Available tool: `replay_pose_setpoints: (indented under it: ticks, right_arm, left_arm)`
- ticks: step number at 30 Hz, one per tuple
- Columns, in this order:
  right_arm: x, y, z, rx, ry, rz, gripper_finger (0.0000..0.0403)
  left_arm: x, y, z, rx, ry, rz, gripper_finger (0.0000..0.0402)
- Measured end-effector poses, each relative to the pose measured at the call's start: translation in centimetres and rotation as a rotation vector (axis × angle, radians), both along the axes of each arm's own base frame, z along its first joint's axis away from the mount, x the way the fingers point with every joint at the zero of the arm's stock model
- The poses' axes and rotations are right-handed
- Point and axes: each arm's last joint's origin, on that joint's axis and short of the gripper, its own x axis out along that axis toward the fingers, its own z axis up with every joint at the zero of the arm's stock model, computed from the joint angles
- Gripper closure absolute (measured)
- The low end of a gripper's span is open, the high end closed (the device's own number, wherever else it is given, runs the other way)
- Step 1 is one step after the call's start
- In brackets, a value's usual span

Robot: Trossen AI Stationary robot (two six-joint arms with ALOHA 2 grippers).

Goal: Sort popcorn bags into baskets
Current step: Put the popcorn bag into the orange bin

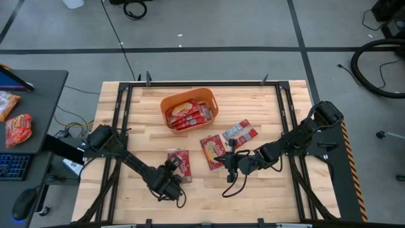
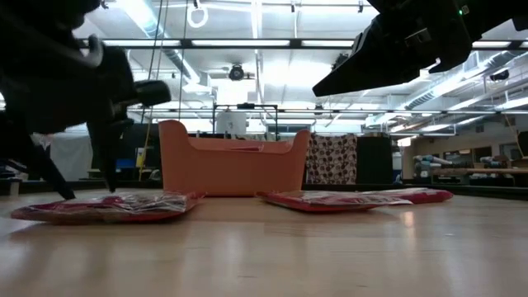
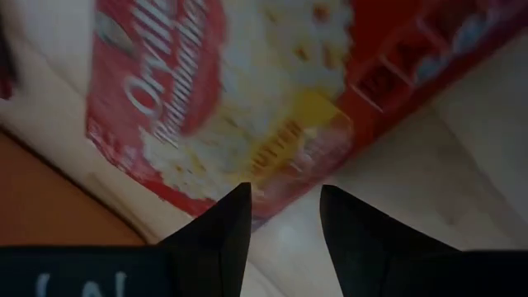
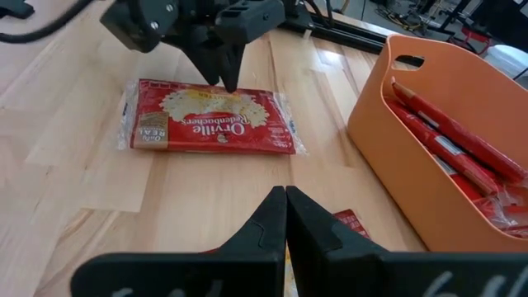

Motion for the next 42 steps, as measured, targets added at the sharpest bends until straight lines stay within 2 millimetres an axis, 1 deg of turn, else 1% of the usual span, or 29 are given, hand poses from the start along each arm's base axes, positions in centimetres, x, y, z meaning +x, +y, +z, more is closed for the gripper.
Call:
replay_pose_setpoints:
  ticks: [8,16,19,22,29,30,34,37,39,42]
  right_arm:
    - [0.0,0.0,0.0,0.000,-0.001,0.000,0.0392]
    - [0.0,0.0,0.0,-0.001,0.000,0.001,0.0392]
    - [0.0,0.0,0.0,-0.001,0.000,0.001,0.0392]
    - [0.0,0.0,0.0,-0.001,0.000,0.001,0.0392]
    - [0.0,0.0,0.0,-0.001,0.000,0.001,0.0392]
    - [0.0,0.0,0.0,-0.001,0.000,0.001,0.0392]
    - [0.0,0.0,0.0,-0.001,0.000,0.001,0.0392]
    - [0.0,0.0,0.0,-0.001,0.000,0.001,0.0392]
    - [0.0,0.0,0.0,-0.001,0.000,0.001,0.0392]
    - [0.0,0.0,0.0,-0.001,0.000,0.001,0.0392]
  left_arm:
    - [-0.7,0.6,-1.0,0.033,0.015,-0.003,0.0251]
    - [0.3,-0.1,-1.0,-0.028,-0.112,0.010,0.0257]
    - [0.5,-0.2,-1.0,-0.045,-0.157,0.040,0.0274]
    - [0.8,-0.3,-1.0,-0.073,-0.200,0.074,0.0300]
    - [1.2,-0.6,-1.1,-0.118,-0.263,0.123,0.0384]
    - [1.3,-0.6,-1.1,-0.123,-0.271,0.133,0.0391]
    - [1.4,-0.4,-1.1,-0.139,-0.311,0.212,0.0395]
    - [1.4,-0.4,-0.7,-0.130,-0.302,0.241,0.0397]
    - [1.5,-0.5,0.0,-0.112,-0.286,0.245,0.0398]
    - [1.9,-0.6,1.4,-0.060,-0.280,0.241,0.0399]
